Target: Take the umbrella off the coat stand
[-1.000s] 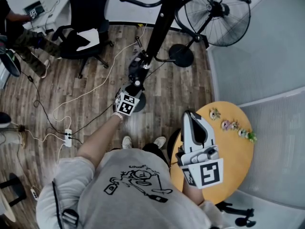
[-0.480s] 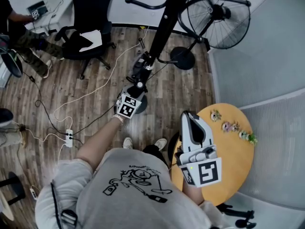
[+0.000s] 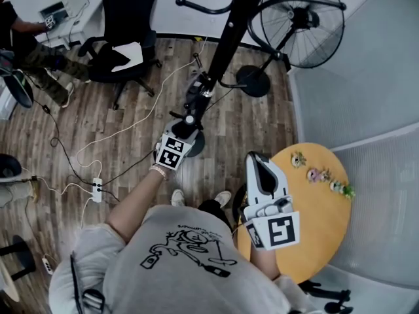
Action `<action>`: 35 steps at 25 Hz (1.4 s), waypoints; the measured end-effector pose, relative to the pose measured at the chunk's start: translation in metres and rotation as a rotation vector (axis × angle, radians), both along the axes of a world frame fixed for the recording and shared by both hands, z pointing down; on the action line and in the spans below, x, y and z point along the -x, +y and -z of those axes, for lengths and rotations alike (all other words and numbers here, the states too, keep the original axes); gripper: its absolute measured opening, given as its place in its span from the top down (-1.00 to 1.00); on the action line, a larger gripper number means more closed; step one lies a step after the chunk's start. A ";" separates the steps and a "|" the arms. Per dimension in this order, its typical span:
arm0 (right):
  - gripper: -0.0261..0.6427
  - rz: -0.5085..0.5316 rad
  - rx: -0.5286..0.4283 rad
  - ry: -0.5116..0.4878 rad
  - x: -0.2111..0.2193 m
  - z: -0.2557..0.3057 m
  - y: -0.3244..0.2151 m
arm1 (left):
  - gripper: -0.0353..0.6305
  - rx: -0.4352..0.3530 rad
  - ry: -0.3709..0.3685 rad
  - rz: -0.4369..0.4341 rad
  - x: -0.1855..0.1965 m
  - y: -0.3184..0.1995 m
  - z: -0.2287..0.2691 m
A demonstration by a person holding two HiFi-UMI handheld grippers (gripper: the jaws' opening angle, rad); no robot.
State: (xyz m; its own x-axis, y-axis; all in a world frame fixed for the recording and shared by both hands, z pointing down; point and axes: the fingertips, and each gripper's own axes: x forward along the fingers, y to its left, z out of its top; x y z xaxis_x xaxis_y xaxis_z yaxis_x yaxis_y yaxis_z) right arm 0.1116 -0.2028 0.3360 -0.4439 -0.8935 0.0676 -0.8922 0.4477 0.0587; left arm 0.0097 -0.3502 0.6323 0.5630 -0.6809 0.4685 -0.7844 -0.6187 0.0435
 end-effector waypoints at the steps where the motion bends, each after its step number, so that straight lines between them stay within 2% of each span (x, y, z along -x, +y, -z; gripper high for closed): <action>1: 0.88 0.000 0.001 0.000 0.000 -0.001 0.000 | 0.28 -0.002 0.007 0.005 0.002 0.002 0.005; 17: 0.88 0.003 -0.001 -0.002 0.004 0.001 -0.012 | 0.28 -0.035 0.047 -0.009 0.030 0.040 0.084; 35: 0.88 0.005 -0.004 -0.007 0.010 0.001 -0.021 | 0.28 -0.119 0.088 -0.044 0.049 0.068 0.176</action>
State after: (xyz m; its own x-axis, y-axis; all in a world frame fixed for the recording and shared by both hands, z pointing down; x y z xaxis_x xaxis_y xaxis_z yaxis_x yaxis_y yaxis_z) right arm 0.1021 -0.2240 0.3347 -0.4486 -0.8917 0.0607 -0.8905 0.4517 0.0545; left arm -0.0388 -0.2825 0.4566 0.6285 -0.7025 0.3338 -0.7531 -0.6570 0.0352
